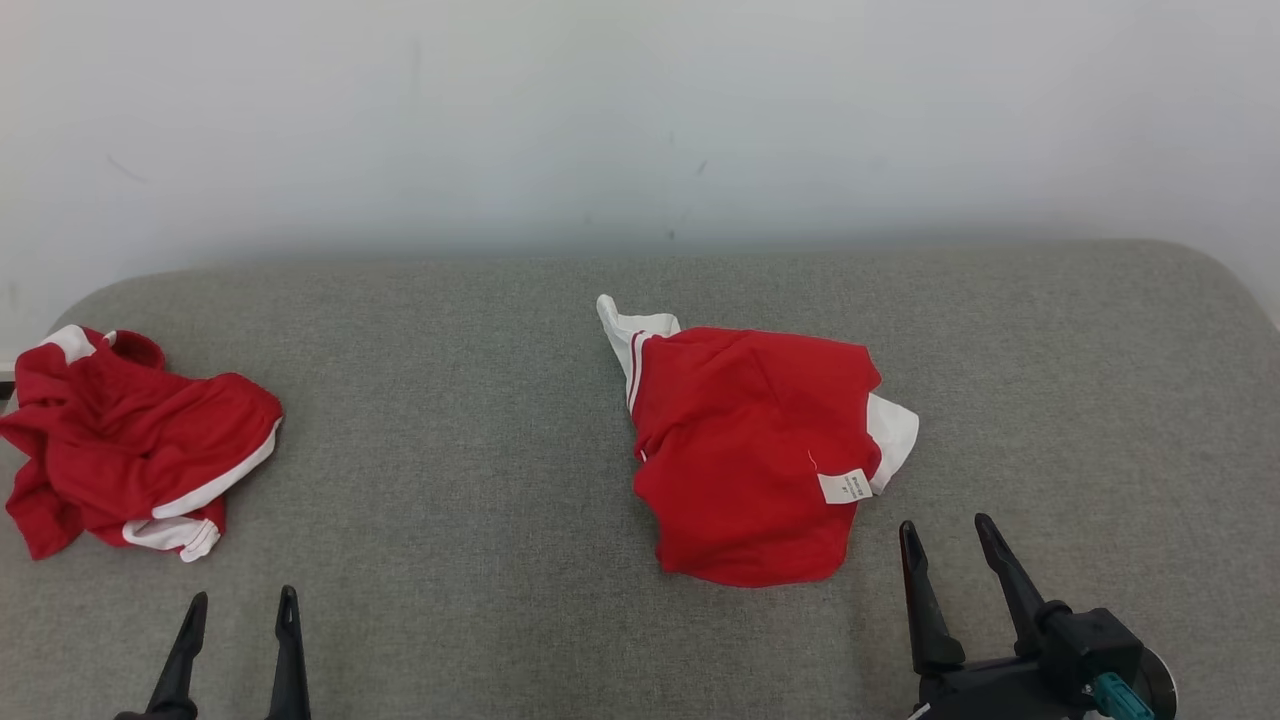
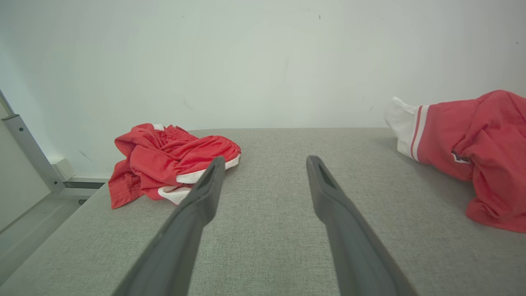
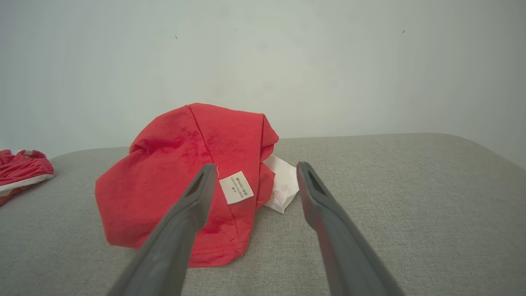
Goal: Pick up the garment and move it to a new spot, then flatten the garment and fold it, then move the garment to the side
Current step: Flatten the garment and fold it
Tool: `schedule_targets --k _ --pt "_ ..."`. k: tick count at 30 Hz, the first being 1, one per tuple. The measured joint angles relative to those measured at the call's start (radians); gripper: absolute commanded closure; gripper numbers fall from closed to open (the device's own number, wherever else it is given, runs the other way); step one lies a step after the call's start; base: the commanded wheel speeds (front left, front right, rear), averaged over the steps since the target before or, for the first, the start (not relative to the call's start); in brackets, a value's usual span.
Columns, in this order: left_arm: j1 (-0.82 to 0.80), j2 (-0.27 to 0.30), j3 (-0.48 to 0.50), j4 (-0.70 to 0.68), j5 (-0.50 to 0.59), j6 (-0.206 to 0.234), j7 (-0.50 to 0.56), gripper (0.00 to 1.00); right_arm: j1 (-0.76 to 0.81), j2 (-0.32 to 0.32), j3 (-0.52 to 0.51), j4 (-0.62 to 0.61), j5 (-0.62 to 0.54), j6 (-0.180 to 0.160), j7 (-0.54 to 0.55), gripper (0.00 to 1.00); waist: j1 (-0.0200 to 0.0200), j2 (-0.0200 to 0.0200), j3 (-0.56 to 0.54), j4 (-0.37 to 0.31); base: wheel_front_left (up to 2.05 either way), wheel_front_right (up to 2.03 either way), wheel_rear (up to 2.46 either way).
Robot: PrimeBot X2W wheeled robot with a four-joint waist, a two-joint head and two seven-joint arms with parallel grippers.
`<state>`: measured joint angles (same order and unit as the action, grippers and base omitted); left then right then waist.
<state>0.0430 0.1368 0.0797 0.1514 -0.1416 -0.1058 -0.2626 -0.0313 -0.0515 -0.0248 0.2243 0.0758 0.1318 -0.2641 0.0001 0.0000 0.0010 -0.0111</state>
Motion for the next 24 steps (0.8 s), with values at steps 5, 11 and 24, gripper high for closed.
schedule_targets --k 5,11,24 --pt "-0.002 -0.001 0.008 0.006 0.001 -0.005 0.0 0.0 -0.001 0.0 0.002 0.001 0.0 0.0 0.0 0.0 0.0 0.0 0.003 -0.006 0.0 0.0 0.0" --pt "-0.006 -0.004 0.013 0.008 0.002 -0.009 0.0 0.0 0.0 0.0 0.001 0.002 0.0 0.0 0.0 0.0 0.0 0.0 0.006 -0.01 0.0 0.0 0.0" --pt "-0.023 -0.022 0.014 0.009 0.015 -0.01 0.0 0.0 -0.077 0.0 0.02 0.14 -0.035 0.0 0.0 0.0 0.0 0.0 0.018 0.016 0.0 0.0 0.0"
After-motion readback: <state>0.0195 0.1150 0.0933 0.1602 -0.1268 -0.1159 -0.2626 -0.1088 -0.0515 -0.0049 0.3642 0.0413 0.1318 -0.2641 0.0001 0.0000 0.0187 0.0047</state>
